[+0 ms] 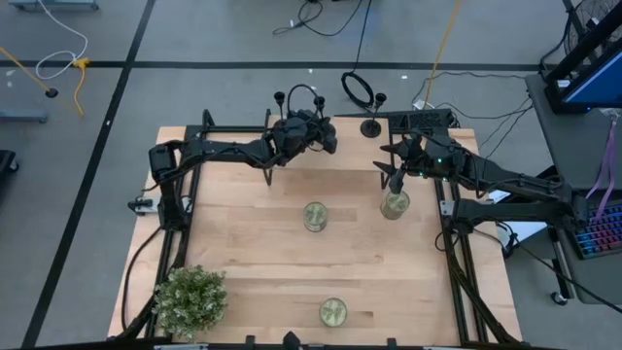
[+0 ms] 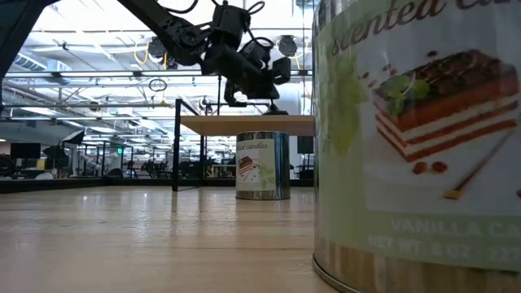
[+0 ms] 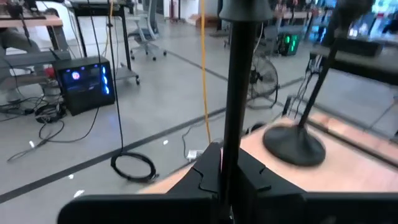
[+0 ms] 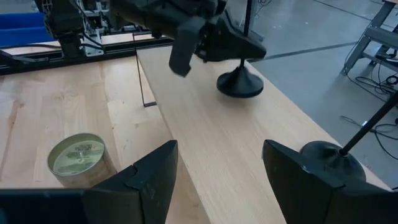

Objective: Pick & Place candle stick holders
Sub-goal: Put the black candle holder on the shelf

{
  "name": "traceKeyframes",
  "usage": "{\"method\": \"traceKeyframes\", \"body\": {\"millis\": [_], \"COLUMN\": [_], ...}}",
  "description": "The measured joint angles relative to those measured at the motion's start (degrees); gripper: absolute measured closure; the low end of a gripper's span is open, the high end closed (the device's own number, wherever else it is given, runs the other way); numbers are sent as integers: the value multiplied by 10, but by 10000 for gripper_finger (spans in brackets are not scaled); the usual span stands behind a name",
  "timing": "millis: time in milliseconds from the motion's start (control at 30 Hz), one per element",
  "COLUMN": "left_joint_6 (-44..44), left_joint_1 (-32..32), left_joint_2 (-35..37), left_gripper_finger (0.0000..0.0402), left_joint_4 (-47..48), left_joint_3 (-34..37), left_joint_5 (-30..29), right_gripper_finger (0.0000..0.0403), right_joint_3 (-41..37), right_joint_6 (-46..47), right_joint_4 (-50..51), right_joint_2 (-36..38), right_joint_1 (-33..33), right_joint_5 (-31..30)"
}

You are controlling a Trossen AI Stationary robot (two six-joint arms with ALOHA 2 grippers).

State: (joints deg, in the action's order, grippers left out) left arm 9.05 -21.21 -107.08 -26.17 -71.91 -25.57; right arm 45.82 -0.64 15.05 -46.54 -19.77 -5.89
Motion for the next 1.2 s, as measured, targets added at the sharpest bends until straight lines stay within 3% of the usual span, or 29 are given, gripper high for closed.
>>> {"method": "traceKeyframes", "body": {"millis": [233,467,800,1033,1200], "left_joint_6": [-3,-53,-77,-79,-95], "left_joint_1": [-10,-16,-10,4,15], "left_joint_2": [-26,-26,-23,-20,-18], "left_gripper_finger": [381,384,262,202,182], "left_joint_4": [44,50,57,105,127], "left_joint_3": [-30,-30,-31,-31,-31], "left_joint_5": [2,45,45,40,-43], "right_gripper_finger": [174,174,174,174,174], "right_joint_3": [0,0,0,0,0], "right_joint_6": [0,0,0,0,5], "right_joint_4": [0,1,3,3,6], "right_joint_2": [0,0,0,0,0], "right_joint_1": [0,0,0,0,0], "right_joint_5": [1,1,1,1,2]}}
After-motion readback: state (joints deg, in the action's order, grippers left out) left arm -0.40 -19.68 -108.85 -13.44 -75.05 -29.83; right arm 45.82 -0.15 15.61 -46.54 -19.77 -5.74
